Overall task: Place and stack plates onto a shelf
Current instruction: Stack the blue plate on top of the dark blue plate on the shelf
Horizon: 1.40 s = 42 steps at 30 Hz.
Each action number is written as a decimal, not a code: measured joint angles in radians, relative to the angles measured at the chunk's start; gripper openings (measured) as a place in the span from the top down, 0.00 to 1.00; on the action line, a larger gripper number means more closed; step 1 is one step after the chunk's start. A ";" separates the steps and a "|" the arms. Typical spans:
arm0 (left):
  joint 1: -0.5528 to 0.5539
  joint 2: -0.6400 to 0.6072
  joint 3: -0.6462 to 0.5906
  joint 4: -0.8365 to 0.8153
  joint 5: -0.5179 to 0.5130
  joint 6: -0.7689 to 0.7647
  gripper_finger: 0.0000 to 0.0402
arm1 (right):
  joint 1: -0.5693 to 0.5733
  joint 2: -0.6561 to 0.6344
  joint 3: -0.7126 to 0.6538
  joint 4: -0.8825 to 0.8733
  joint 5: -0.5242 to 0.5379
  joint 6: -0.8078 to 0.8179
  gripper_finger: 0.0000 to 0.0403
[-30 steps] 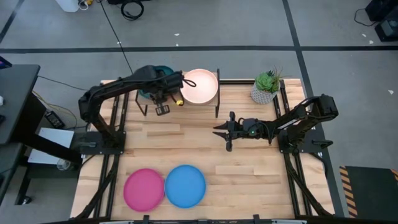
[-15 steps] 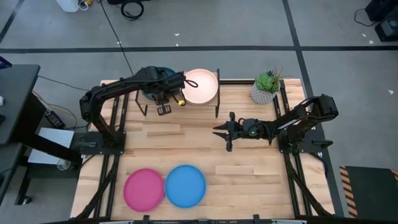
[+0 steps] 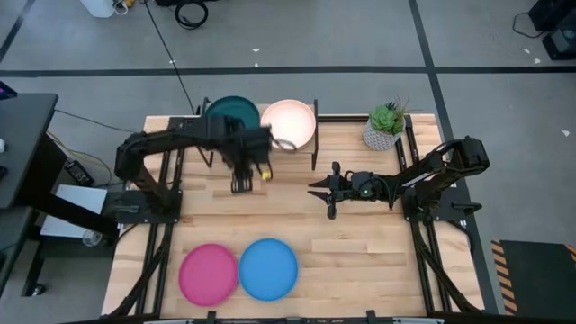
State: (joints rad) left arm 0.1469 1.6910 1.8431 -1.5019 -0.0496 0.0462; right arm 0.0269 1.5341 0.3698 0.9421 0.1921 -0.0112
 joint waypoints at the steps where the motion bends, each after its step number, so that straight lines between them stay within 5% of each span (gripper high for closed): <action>1: -0.037 0.000 0.000 0.002 0.016 -0.034 0.65 | 0.000 0.000 0.000 0.000 0.000 -0.001 0.75; 7: -0.266 0.002 -0.104 0.083 -0.022 -0.253 0.65 | 0.000 0.000 0.000 0.007 0.000 -0.008 0.75; 12: -0.405 0.002 -0.363 0.286 -0.131 -0.386 0.65 | 0.000 0.000 0.000 0.007 -0.001 -0.007 0.75; 20: -0.442 0.003 -0.686 0.757 0.003 -0.624 0.65 | 0.000 0.000 0.000 0.015 -0.001 0.008 0.75; 42: -0.456 0.096 -0.755 0.961 0.073 -0.728 0.65 | 0.000 0.000 0.000 0.014 -0.001 0.008 0.75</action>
State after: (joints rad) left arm -0.3092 1.7870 1.0882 -0.5404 0.0232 -0.6816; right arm 0.0269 1.5341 0.3698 0.9558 0.1911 -0.0036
